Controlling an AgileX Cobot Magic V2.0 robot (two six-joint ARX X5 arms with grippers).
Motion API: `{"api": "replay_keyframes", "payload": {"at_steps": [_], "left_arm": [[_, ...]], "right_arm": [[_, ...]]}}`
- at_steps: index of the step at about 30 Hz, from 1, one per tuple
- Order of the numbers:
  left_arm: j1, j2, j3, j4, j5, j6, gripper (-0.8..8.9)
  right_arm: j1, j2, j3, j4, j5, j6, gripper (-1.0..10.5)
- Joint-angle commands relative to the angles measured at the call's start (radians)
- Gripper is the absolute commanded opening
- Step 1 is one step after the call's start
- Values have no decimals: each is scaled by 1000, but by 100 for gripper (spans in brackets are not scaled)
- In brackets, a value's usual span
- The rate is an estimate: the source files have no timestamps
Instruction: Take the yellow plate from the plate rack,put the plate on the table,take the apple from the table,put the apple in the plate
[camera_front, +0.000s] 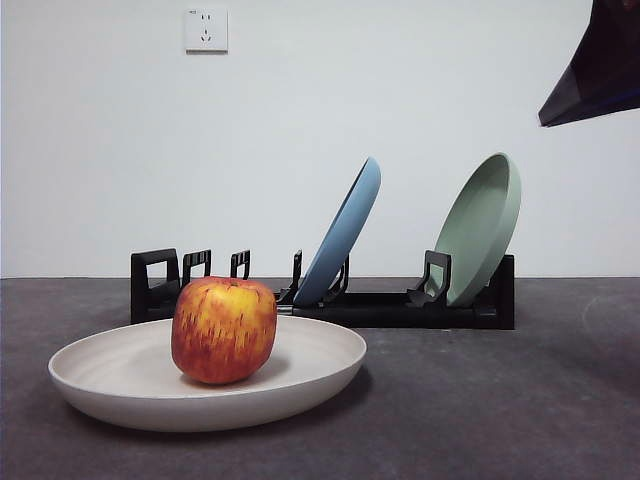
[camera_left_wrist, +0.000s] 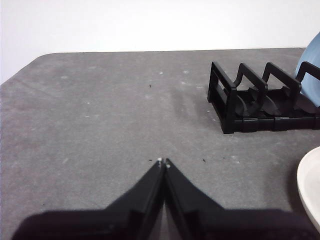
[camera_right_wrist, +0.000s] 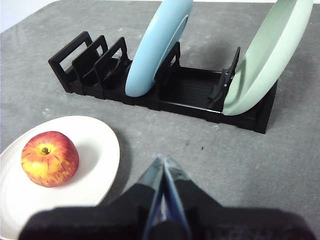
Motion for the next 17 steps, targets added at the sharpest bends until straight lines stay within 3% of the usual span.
{"api": "replay_keyframes", "payload": {"at_steps": [1, 12, 17], "left_arm": [[2, -3, -14, 4, 0, -7, -3], [2, -3, -14, 4, 0, -7, -3], [2, -3, -14, 4, -1, -7, -3]], "right_arm": [[1, 0, -6, 3, 3, 10, -15], [1, -3, -6, 2, 3, 3, -15], [-70, -114, -6, -65, 52, -154, -11]]}}
